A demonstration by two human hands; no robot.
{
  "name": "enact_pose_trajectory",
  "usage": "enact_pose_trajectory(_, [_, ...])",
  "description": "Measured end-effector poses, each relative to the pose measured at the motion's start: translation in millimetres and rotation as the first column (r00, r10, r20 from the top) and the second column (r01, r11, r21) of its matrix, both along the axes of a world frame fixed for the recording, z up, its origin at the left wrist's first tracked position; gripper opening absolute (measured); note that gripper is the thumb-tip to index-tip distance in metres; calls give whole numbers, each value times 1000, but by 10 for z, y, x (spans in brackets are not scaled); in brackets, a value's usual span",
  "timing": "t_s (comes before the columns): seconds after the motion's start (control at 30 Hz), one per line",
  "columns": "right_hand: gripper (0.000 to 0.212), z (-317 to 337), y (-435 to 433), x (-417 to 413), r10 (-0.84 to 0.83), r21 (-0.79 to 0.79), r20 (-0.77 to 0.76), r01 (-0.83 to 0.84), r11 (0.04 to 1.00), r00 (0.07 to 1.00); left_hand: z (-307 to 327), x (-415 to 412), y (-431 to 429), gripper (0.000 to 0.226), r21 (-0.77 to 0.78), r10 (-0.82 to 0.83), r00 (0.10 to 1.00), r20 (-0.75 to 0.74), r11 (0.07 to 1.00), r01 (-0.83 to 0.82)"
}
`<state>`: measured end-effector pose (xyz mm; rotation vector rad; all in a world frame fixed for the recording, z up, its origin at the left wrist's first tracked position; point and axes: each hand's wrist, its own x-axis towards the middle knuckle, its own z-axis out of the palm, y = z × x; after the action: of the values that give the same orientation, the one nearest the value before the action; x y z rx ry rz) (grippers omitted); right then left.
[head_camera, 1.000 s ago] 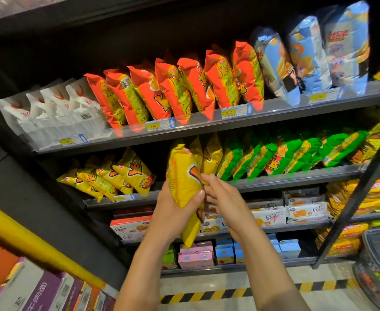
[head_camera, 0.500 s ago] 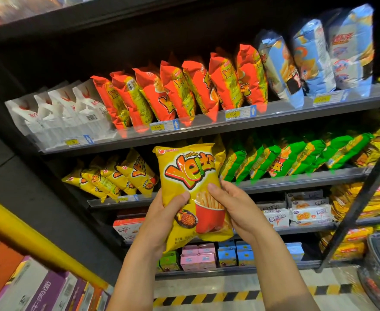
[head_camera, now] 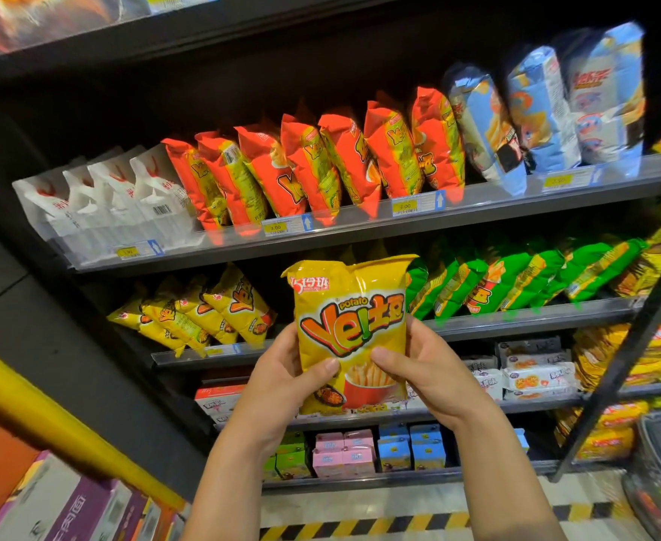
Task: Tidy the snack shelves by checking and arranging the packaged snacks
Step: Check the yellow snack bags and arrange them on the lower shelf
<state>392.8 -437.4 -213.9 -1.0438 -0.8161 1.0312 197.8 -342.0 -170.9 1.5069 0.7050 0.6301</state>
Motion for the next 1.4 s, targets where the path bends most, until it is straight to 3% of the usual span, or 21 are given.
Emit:
enact_pose_trajectory(0.23, [67, -93, -2, 79, 14, 55, 48, -16, 998, 999, -5, -23, 15, 57, 55, -38, 999, -18, 998, 39])
enact_pose_trajectory(0.43, [69, -82, 21, 86, 33, 15, 23, -34, 999, 999, -9, -13, 33, 56, 14, -24, 999, -34, 1000, 25])
enact_pose_trajectory(0.6, [90, -48, 41, 57, 51, -78, -27, -53, 996, 998, 0, 32, 31, 52, -84, 7, 998, -61, 996, -12])
enact_pose_trajectory(0.83, [61, 64, 79, -48, 28, -196, -135, -54, 979, 990, 64, 105, -30, 38, -224, 57, 995, -84, 972, -75])
enact_pose_trajectory(1.13, [47, 94, 84, -98, 22, -225, -163, -59, 973, 986, 116, 78, -49, 61, -259, 69, 993, -93, 962, -91])
enact_pose_trajectory(1.23, [54, 91, 74, -79, 1, -241, -88, -22, 970, 996, 126, 73, -51, 56, -284, 57, 995, -82, 956, -79])
enact_pose_trajectory(1.4, [57, 199, 107, -174, -70, -263, 234, 132, 956, 970, 93, 104, -54, 53, -324, 66, 994, -83, 942, -89])
